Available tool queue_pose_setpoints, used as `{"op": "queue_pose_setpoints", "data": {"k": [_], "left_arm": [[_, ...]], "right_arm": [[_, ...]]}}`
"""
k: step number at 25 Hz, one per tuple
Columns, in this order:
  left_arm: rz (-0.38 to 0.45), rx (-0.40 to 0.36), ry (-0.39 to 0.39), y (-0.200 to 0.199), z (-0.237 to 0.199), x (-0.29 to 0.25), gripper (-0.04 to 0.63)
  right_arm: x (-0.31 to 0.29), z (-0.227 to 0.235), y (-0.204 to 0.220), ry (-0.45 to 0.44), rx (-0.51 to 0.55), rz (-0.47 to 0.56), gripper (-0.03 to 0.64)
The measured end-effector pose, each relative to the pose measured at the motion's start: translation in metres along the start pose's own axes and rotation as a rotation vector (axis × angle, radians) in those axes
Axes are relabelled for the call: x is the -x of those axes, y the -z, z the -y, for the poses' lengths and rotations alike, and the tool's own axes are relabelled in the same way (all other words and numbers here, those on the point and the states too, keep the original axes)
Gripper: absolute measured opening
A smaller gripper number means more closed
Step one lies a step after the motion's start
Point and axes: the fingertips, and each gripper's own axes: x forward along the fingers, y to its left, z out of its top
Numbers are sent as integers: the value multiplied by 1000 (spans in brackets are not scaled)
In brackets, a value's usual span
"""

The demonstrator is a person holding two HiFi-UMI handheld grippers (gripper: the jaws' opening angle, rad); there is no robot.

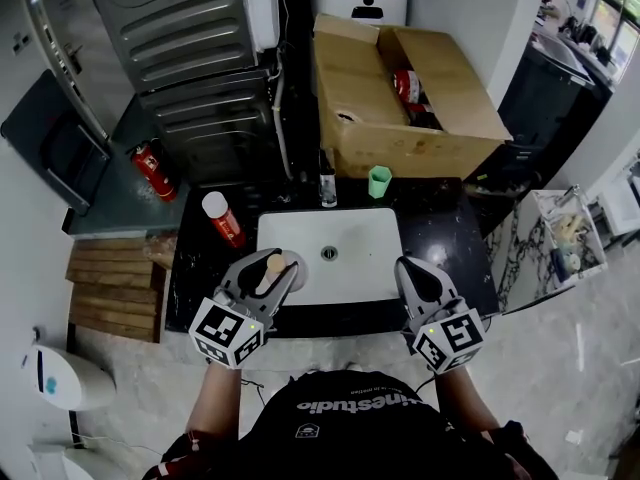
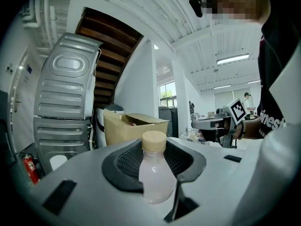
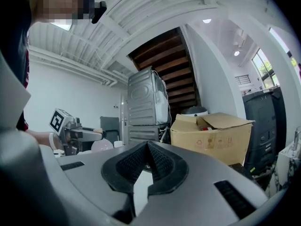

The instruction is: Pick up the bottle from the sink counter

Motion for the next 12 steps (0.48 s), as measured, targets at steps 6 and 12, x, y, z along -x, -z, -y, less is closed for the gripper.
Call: {"op": "queue_pose_setpoints", "data": {"k": [6, 12], "left_arm": [[3, 3, -13, 0, -3, 2, 143], [7, 3, -19, -1, -6, 4, 143]], "right_arm": [[-2, 0, -1, -7, 2, 6, 37], [-6, -5, -1, -14, 9, 0, 37]]}}
